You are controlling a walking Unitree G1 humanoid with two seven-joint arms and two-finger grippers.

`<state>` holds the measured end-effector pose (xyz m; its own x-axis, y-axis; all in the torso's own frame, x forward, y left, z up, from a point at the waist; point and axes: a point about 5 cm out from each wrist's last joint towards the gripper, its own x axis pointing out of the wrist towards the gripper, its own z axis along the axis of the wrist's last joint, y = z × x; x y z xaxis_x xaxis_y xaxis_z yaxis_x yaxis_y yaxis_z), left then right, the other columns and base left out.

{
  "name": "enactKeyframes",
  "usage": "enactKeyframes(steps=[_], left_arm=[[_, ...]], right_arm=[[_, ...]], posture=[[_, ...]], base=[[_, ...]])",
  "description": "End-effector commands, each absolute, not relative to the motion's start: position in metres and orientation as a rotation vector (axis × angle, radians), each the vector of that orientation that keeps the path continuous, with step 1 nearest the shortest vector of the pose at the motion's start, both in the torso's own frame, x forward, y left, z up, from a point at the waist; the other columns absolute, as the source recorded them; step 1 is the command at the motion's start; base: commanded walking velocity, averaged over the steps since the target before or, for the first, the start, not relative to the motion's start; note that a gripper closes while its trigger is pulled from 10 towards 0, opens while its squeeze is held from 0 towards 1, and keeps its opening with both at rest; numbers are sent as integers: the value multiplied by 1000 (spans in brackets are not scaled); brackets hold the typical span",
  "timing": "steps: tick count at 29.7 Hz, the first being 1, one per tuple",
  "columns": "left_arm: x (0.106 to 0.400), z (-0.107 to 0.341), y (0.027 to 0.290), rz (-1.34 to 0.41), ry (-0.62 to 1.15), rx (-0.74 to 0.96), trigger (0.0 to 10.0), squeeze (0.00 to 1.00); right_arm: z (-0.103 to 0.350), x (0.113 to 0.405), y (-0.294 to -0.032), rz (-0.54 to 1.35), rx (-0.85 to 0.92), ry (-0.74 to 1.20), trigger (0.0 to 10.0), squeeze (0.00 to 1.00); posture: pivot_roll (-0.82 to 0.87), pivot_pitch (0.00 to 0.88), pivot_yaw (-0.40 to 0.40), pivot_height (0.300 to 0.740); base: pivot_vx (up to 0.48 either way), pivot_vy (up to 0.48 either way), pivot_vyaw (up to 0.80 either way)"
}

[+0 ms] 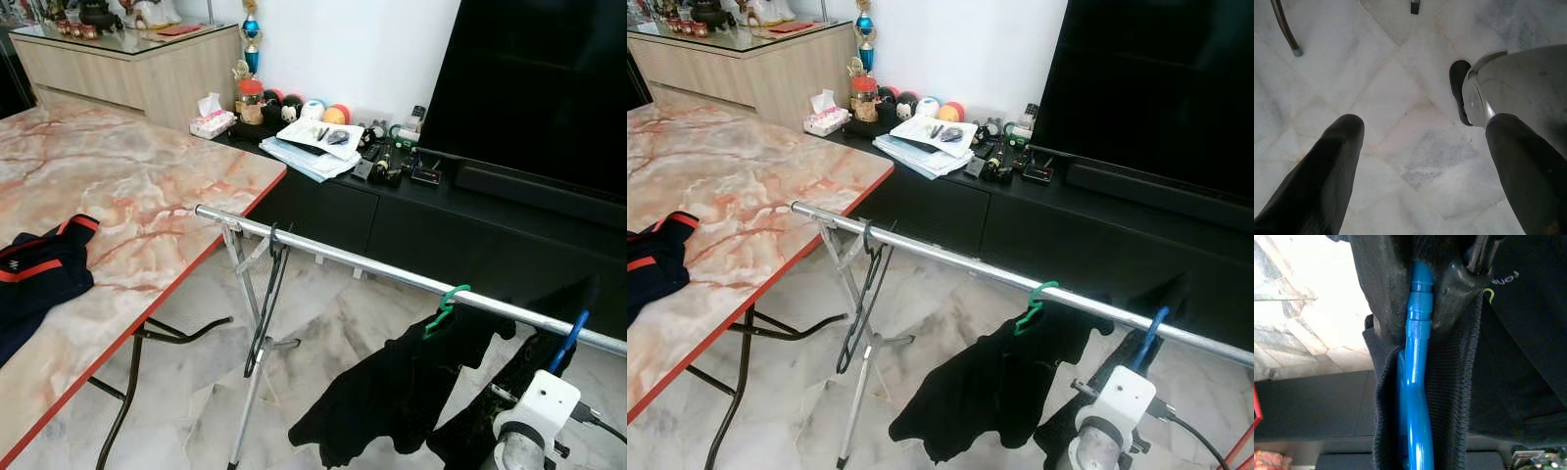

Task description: Hang hanger

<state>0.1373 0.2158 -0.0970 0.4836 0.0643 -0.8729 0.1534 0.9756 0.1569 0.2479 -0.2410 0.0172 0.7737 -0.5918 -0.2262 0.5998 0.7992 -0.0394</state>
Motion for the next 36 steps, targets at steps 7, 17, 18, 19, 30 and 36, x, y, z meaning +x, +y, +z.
enactKeyframes(steps=[7, 17, 18, 19, 30, 36], left_arm=[[138, -98, 210, -61, 1064, 209, 10000, 0], [132, -100, 210, -88, 1085, 225, 10000, 0], [132, -100, 210, -89, 1087, 227, 10000, 0], [131, -100, 210, -89, 1089, 228, 10000, 0], [125, -101, 216, -98, 1098, 246, 10000, 0], [125, -100, 218, -93, 1091, 245, 10000, 0]], right_arm=[[47, 254, -239, -514, -61, 116, 0, 0], [50, 232, -233, -469, -105, 136, 0, 0], [49, 230, -233, -472, -102, 145, 0, 0], [47, 228, -232, -474, -101, 163, 0, 0], [6, 220, -224, -481, 58, 482, 0, 0], [-1, 222, -221, -460, 58, 530, 0, 0]], posture=[[281, 0, -91, 740], [232, 0, -61, 740], [232, 0, -61, 740], [232, 0, -58, 740], [238, 0, -66, 740], [242, 0, -68, 740]], base=[[0, 0, 0], [0, 0, 0], [0, 0, 0], [0, 0, 0], [0, 0, 0], [0, 0, 0]])
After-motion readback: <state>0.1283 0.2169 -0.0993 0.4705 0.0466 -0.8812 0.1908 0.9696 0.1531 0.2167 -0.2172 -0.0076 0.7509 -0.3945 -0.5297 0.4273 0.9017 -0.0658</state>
